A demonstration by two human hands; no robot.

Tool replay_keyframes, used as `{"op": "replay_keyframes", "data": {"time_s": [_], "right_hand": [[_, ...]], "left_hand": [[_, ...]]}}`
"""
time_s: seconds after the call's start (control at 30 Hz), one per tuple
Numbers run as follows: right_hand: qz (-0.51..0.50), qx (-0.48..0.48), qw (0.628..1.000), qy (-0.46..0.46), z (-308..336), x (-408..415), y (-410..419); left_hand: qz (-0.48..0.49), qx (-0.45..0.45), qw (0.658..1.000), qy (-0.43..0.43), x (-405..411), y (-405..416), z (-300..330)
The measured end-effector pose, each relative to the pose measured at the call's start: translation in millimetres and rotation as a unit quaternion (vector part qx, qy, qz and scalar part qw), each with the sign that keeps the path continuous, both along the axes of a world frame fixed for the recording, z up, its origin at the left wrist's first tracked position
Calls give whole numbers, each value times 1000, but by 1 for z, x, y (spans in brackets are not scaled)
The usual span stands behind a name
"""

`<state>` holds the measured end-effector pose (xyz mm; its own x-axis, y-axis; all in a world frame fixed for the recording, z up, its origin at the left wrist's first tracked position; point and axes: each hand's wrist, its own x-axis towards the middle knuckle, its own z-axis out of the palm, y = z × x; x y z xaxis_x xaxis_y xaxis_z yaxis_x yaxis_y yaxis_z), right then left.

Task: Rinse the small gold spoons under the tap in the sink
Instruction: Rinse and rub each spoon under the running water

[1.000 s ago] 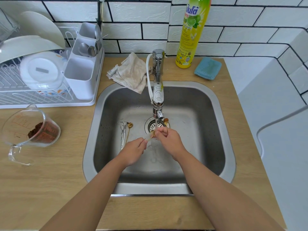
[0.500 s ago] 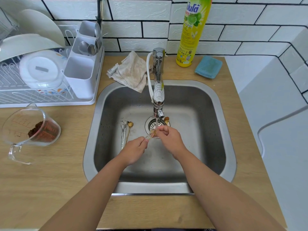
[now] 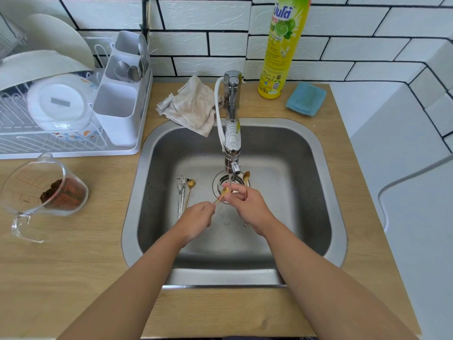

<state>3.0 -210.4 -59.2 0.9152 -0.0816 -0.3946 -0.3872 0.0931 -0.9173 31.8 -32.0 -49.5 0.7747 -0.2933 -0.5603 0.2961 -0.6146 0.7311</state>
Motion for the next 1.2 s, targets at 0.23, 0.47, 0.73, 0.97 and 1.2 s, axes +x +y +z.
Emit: {"op": "replay_keyframes", "data": {"time_s": [0.23, 0.47, 0.73, 0.97, 1.2], "right_hand": [[2, -17, 1000, -4, -5, 2, 0], [-20, -20, 999, 18, -4, 5, -1], [-68, 42, 996, 28, -6, 5, -1], [-42, 19, 999, 5, -8, 3, -1], [-32, -14, 999, -13, -7, 4, -3]], "left_hand": [[7, -46, 995, 85, 0, -2, 3], [-35, -12, 999, -29, 0, 1, -6], [-31, -55, 996, -62, 1, 3, -11], [-42, 2, 991, -124, 4, 6, -9], [-36, -67, 996, -37, 1, -3, -7]]}}
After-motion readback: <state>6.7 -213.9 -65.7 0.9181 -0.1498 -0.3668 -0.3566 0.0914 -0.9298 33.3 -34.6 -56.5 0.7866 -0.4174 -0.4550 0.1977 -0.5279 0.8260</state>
